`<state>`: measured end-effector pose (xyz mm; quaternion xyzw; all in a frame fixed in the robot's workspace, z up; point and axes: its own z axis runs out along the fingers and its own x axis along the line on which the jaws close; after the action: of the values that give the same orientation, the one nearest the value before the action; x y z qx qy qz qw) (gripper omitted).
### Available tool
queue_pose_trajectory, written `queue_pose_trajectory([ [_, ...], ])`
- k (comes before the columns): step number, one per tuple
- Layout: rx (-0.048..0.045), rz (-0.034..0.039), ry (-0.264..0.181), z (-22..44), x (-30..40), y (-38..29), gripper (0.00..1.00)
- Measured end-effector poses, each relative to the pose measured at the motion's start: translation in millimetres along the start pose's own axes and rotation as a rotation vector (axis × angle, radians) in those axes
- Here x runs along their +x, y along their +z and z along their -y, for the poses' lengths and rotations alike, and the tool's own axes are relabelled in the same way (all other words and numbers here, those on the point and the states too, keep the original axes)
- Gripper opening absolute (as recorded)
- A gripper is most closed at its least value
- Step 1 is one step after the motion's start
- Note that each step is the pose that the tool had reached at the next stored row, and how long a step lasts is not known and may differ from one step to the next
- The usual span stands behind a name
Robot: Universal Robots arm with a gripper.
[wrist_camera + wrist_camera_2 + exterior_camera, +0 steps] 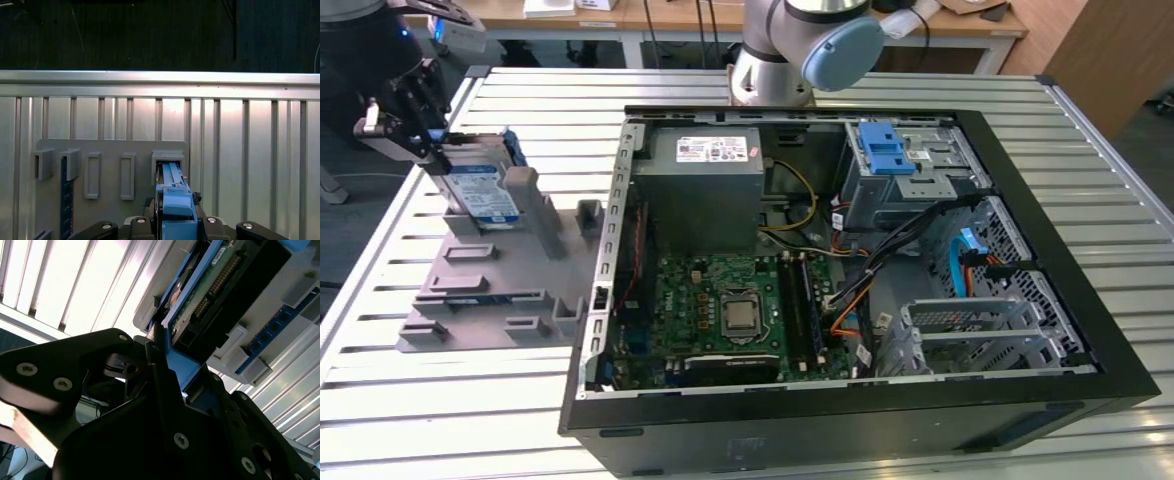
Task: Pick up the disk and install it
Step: 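Pick up the disk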
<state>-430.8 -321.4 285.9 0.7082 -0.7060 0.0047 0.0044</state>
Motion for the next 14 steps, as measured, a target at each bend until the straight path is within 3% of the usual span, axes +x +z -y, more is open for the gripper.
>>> queue_pose_trajectory([
  [14, 0.0000, 0.0000, 0.000, 0.0, 0.1, -7.2, 0.37],
])
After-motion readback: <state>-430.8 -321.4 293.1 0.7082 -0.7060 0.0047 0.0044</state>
